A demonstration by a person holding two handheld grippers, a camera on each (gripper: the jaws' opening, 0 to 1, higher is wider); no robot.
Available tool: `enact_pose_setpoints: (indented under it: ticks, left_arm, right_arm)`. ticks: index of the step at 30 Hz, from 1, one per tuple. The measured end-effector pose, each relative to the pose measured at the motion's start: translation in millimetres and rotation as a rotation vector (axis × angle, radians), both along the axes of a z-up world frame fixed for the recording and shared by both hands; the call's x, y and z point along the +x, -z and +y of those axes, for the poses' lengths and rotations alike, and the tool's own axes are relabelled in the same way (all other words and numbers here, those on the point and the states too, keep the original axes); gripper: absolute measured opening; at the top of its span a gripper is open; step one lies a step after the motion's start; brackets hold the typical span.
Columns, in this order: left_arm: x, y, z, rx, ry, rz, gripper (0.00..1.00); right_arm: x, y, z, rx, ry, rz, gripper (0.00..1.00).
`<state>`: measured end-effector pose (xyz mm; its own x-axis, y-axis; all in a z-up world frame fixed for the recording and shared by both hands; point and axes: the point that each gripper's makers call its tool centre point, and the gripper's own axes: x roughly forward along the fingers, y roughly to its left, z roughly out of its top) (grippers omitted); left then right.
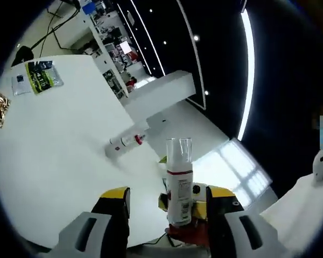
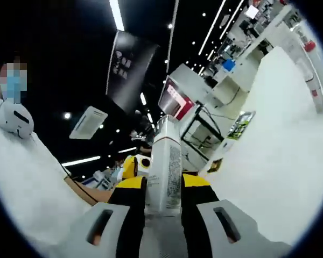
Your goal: Arrange the skincare products in the storage area until every visible bottle or jar stands upright without overlapping.
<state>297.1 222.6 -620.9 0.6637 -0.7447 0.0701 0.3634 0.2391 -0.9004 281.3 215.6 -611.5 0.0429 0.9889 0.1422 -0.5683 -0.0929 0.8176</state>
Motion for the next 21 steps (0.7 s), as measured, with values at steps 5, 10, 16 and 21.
enact_pose_setpoints:
  ticks: [5, 10, 16, 21]
  left_arm:
    - [-5.8, -10.7, -4, -0.049, 0.039, -0.033, 0.48]
    - [-8.3, -13.2, -4, -0.062, 0.055, -0.044, 0.40]
    - [-11.6, -11.1, -7, -0.082, 0.083, 0.012, 0.24]
    - [-10.1, 5.7, -8, 0.050, 0.069, 0.016, 0.23]
  right_arm:
    - [-10, -8.8, 4, 0.078, -0.071, 0.113, 0.22]
    - [-21, -9.8, 9, 0.090, -0.128, 0.152, 0.22]
    - [-29, 2.6, 16, 0.010, -0.166, 0.163, 0.22]
    - [-32, 22.2, 21, -0.125, -0.161, 0.075, 0.21]
